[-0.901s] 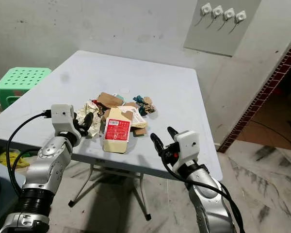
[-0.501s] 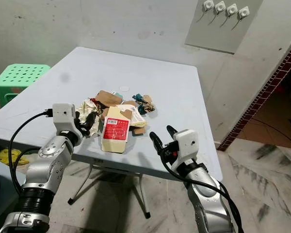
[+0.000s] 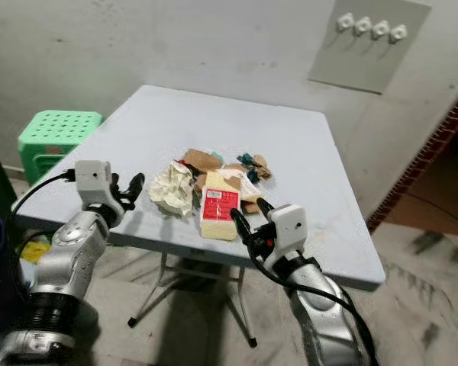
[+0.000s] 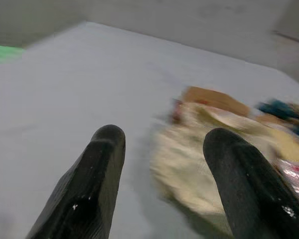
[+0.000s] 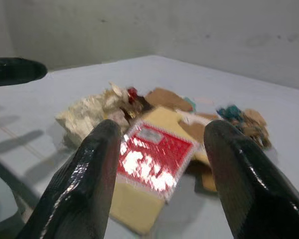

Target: Picking trash to rubbish bin

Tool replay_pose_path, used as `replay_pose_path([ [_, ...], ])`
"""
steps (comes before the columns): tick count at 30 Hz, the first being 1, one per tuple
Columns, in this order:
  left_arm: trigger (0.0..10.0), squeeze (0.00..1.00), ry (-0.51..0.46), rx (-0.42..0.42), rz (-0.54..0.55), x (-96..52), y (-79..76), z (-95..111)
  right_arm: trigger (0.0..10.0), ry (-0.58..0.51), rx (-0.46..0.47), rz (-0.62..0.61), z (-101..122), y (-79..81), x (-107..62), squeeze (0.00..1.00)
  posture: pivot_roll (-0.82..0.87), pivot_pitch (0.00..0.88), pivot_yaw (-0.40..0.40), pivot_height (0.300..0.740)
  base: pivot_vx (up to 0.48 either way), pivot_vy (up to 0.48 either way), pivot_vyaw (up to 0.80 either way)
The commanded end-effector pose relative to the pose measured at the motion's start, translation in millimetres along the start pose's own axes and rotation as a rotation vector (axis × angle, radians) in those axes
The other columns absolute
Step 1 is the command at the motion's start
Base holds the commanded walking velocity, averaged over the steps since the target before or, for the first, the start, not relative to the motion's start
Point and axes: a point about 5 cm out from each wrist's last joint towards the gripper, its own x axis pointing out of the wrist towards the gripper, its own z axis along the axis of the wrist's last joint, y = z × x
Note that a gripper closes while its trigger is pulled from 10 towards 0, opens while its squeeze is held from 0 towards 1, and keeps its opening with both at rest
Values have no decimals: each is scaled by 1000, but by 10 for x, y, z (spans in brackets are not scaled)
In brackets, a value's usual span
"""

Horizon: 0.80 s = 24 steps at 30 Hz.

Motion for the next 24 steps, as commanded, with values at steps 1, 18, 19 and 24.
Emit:
replay_pose_path([
  [1,10000,0,2,15,-6,12,-6,19,10000,-25,-7,-2,69,-6,26,0,-21,0,-112,740,0,0,0],
  [18,10000,0,25,102,-53,7,-69,-10,10000,-29,-1,13,81,22,20,0,-21,0,-113,740,0,0,0],
  [19,10000,0,21,101,-58,5,-73,-8,10000,-29,0,14,81,24,20,0,-21,0,-111,740,0,0,0],
  [24,10000,0,10,78,-61,2,-66,9,10000,-28,1,18,78,32,16,0,-22,0,-112,740,250,0,0],
])
